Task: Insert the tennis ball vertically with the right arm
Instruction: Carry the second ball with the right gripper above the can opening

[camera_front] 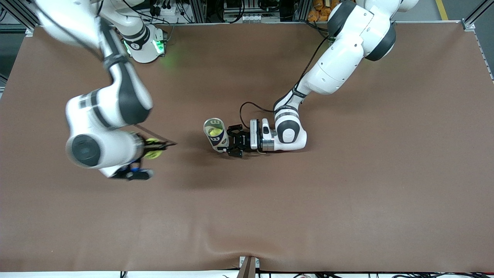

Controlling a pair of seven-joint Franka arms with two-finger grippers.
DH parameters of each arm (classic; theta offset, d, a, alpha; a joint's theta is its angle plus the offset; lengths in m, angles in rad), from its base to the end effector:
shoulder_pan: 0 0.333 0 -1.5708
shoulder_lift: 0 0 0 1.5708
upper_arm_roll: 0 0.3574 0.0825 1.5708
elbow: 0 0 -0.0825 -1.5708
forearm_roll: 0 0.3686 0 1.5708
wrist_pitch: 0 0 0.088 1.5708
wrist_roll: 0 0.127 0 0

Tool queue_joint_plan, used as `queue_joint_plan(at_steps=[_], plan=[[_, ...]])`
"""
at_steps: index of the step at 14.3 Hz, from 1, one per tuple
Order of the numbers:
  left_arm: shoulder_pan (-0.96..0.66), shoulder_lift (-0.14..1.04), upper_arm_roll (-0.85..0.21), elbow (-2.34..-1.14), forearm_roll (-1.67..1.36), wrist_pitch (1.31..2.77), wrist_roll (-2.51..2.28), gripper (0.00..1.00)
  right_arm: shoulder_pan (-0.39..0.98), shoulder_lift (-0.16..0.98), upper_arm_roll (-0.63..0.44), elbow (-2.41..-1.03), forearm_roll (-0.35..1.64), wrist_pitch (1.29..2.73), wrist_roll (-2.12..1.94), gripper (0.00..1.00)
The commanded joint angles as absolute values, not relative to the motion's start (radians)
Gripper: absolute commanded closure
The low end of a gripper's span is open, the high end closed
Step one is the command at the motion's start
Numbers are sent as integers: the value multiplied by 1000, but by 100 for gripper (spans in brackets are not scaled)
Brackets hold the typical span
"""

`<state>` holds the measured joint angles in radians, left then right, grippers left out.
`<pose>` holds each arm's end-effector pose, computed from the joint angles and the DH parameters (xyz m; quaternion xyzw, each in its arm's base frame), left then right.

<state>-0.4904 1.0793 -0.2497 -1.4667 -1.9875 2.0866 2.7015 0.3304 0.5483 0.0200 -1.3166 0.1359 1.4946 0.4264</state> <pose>0.5349 -0.5143 0.0992 0.5067 -0.5058 0.4921 0.4953 0.6239 0.2442 0.4183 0.9793 -0.0451 -0.1975 0.0021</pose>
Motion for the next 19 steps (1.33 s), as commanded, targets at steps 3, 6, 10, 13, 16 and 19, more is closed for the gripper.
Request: queue_joint_plan(at_steps=[3, 6, 10, 13, 16, 19], plan=[[-500, 1118, -244, -1450, -2016, 2112, 2757, 37, 451, 497, 8, -1338, 239, 1465, 745, 57], [-497, 1118, -242, -1451, -2016, 2112, 2758, 37, 511, 502, 6, -1338, 247, 1482, 816, 58], [-499, 1118, -244, -1451, -2017, 2112, 2758, 37, 548, 512, 5, -1344, 275, 1578, 905, 58], [-500, 1118, -244, -1451, -2019, 2112, 2760, 37, 551, 532, 6, -1344, 278, 1589, 905, 58], [-500, 1118, -242, -1451, -2017, 2112, 2760, 37, 571, 555, 6, -1344, 279, 1598, 907, 58], [-500, 1118, -242, -1451, -2019, 2112, 2760, 37, 561, 578, 6, -1344, 301, 1598, 905, 27]])
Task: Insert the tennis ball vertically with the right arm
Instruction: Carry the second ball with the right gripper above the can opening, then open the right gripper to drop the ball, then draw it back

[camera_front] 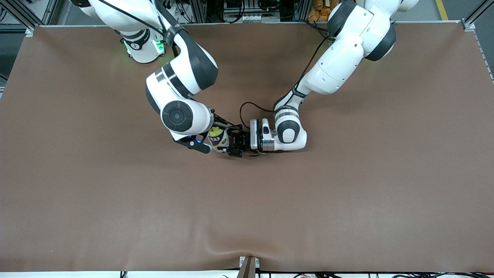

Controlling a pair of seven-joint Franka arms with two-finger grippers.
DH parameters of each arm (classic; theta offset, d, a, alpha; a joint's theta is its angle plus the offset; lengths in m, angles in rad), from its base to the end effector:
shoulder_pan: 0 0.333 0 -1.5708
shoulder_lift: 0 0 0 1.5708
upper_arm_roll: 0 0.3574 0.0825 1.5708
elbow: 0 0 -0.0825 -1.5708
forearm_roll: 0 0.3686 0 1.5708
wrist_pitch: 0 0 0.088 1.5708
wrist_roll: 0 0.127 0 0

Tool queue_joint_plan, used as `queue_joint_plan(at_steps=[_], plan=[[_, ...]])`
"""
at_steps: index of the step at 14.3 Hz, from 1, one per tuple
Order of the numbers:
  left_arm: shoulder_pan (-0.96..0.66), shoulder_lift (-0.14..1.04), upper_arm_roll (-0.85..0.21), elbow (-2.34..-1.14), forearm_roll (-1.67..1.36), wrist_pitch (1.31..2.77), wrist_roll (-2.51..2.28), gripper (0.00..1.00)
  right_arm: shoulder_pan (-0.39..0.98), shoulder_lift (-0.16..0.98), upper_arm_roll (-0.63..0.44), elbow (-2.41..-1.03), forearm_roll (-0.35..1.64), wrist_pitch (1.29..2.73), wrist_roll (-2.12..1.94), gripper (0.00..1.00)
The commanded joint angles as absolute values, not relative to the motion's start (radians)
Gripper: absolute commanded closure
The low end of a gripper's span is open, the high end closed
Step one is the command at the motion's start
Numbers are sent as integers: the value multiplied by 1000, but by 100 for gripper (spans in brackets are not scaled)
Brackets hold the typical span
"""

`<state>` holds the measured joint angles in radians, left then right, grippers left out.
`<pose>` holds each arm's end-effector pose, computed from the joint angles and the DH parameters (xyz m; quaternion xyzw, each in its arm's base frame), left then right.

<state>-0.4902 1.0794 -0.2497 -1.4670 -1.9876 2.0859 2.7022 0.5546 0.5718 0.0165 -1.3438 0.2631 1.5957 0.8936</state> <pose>0.5348 -0.5142 0.0991 0.5064 -0.5058 0.4923 0.4953 0.5581 0.3943 0.3981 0.9614 -0.1814 -0.2066 0.0062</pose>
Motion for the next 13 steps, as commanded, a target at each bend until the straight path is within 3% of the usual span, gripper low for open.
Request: queue_joint_plan(at_steps=[1, 13], plan=[[-500, 1118, -242, -1451, -2017, 2112, 2760, 37, 569, 578, 5, -1344, 299, 1598, 905, 0], [-500, 1118, -242, -1451, -2017, 2112, 2758, 36, 477, 508, 2, -1336, 305, 1586, 893, 0]])
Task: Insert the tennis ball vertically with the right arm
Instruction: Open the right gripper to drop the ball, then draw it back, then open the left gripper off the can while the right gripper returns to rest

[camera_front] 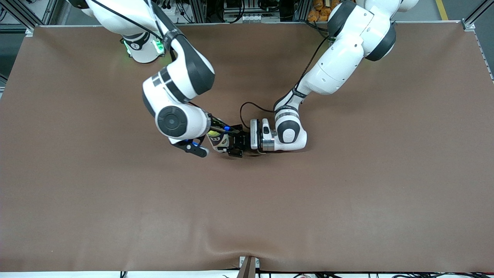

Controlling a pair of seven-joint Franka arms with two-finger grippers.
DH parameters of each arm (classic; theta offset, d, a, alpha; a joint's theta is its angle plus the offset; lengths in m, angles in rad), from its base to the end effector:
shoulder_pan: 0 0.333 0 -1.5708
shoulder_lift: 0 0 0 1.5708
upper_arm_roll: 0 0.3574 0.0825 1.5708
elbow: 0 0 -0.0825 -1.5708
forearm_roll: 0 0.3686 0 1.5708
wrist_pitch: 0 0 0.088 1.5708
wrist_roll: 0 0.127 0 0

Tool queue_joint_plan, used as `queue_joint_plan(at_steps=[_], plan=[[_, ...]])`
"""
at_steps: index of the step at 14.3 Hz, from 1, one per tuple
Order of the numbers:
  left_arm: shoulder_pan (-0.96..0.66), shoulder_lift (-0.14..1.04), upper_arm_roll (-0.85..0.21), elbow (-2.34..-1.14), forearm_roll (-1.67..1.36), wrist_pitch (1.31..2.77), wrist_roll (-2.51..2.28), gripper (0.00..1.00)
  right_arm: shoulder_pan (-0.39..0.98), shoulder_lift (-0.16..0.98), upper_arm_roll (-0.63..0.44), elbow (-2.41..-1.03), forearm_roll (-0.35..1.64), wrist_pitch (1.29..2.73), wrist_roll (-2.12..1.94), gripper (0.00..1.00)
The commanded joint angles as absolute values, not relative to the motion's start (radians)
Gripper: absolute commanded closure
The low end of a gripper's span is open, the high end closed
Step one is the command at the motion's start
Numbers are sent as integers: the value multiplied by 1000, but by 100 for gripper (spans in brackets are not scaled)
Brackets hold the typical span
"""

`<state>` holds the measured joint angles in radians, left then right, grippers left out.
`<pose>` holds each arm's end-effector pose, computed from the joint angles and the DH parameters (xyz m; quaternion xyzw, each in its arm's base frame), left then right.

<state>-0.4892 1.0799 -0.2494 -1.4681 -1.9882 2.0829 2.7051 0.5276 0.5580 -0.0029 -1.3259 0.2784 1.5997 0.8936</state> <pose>0.5348 -0.5136 0.0986 0.5057 -0.5057 0.4931 0.4954 0.5761 0.3734 0.4154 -0.9595 0.2029 0.1950 0.0118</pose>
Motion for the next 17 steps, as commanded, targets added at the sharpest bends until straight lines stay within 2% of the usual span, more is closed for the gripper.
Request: queue_joint_plan(at_steps=[1, 2, 4, 5, 8, 10, 13, 17], plan=[[-499, 1117, -244, -1451, -2017, 2112, 2754, 35, 453, 490, 2, -1336, 302, 1585, 890, 0], [-497, 1114, -244, -1451, -2017, 2112, 2746, 33, 434, 471, 0, -1338, 298, 1579, 887, 0], [-488, 1109, -244, -1453, -2014, 2112, 2740, 14, 411, 448, -5, -1345, 285, 1575, 835, 0], [-485, 1108, -244, -1454, -2011, 2112, 2738, 0, 381, 439, -3, -1359, 285, 1575, 807, 0], [-485, 1104, -244, -1457, -2013, 2112, 2723, 0, 310, 396, -6, -1403, 275, 1575, 681, 0], [-479, 1086, -242, -1476, -2000, 2115, 2703, 0, 296, 350, -5, -1460, 198, 1578, 631, 0], [-471, 1007, -230, -1551, -1990, 2120, 2631, 0, 255, 253, -5, -1560, 164, 1578, 523, 0], [-436, 916, -222, -1632, -1904, 2141, 2571, 0, 132, 172, -3, -1577, 126, 1536, 371, 0]])
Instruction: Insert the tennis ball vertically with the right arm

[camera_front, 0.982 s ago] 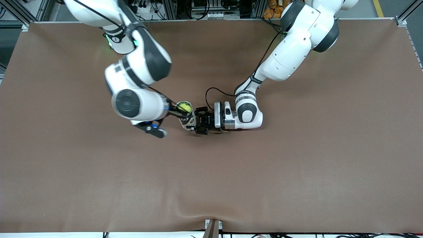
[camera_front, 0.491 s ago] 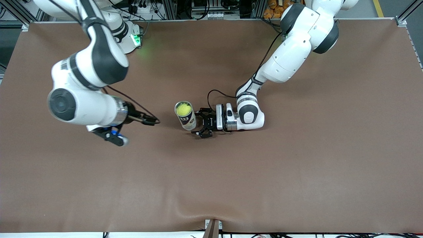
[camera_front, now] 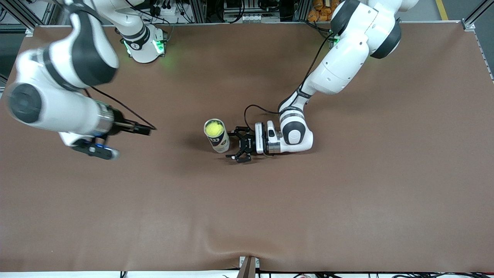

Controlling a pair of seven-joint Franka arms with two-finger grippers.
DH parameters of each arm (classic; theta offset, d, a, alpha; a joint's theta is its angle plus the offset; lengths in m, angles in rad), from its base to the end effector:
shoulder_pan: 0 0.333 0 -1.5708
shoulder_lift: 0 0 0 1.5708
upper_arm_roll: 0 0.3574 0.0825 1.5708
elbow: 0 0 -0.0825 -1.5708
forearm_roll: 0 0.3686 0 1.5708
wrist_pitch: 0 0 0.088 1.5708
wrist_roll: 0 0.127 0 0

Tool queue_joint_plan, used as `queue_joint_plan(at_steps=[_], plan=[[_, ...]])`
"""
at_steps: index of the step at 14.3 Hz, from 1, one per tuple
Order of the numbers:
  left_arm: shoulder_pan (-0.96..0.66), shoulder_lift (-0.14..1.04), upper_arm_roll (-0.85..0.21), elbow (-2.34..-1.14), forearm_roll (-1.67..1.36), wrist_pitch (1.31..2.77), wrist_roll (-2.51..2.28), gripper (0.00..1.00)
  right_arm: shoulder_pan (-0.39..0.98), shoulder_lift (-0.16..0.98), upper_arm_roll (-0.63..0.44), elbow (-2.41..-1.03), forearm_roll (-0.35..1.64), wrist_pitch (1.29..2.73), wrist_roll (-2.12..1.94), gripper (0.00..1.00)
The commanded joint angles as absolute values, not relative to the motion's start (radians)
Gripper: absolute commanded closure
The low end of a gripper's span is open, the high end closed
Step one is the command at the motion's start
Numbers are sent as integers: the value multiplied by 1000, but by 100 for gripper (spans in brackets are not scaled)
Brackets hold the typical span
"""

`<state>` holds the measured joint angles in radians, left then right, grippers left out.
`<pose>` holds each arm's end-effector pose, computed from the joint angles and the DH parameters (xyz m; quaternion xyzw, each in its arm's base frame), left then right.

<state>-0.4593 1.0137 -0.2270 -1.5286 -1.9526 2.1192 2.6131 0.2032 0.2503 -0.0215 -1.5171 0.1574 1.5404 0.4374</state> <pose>0.5501 -0.4826 0.1144 0.5406 -0.5021 0.4670 0.4873 0.5897 0.1304 0.5257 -0.9818 0.1328 0.1306 0.0377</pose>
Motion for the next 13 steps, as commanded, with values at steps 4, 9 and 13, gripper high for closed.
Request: queue_joint_plan(at_steps=[4, 9, 13], plan=[[-329, 780, -222, -1733, -1637, 2157, 2421, 0, 13, 106, 0, -1577, 97, 1483, 157, 0], [-214, 618, -224, -1802, -1282, 2145, 2145, 0, -31, -11, 6, -1574, 74, 1424, 55, 0], [-77, 568, -224, -1711, -929, 1953, 1852, 0, -32, -41, 54, -1545, -18, 1405, -6, 0]])
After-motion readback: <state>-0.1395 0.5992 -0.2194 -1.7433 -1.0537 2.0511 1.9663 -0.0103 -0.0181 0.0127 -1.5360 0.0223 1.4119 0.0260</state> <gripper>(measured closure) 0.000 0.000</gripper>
